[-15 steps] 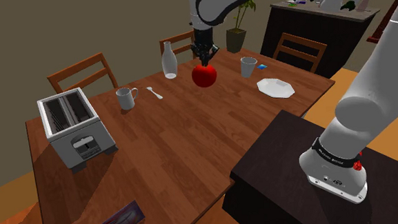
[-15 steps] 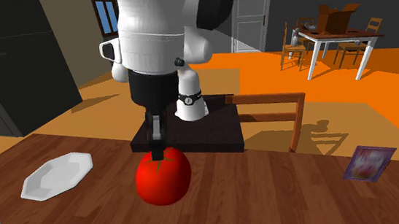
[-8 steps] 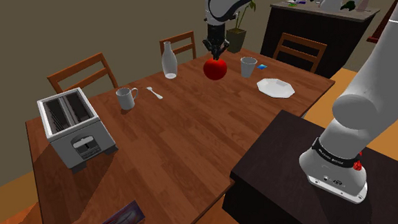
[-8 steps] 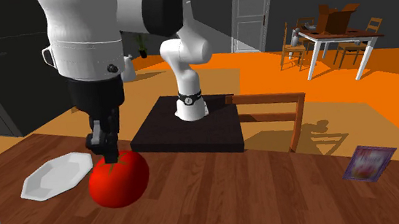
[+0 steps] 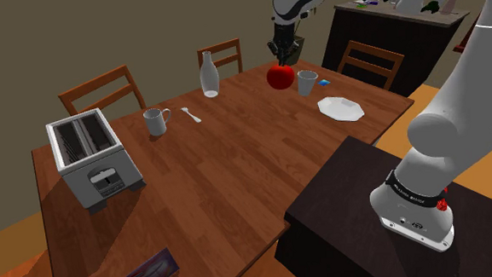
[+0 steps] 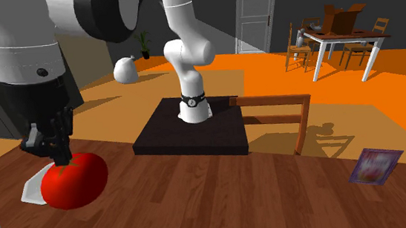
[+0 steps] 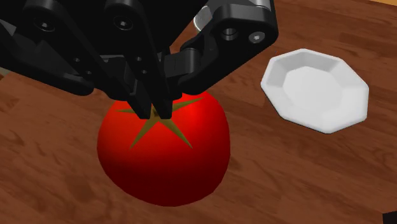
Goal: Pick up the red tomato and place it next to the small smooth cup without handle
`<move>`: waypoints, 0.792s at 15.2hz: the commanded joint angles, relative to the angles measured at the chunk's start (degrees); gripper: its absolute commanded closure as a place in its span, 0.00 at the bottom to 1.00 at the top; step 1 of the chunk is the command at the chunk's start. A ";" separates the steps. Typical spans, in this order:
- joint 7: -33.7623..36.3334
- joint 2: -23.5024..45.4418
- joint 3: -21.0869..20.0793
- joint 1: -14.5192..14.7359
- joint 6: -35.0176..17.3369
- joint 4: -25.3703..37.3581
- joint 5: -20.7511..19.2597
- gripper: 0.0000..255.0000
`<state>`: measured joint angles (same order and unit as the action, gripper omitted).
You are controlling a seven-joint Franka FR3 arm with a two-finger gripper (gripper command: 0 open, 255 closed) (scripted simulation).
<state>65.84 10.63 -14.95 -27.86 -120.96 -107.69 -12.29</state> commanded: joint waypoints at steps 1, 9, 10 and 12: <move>-2.51 1.00 0.95 -1.36 -0.08 1.29 0.09 1.00; -11.89 7.73 4.31 -6.54 1.32 10.65 0.45 1.00; -13.02 8.80 4.67 -7.16 1.66 12.18 0.51 1.00; -14.17 10.29 5.08 -7.86 1.43 13.59 0.49 1.00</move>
<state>52.18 20.13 -10.01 -35.48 -119.60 -95.04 -11.77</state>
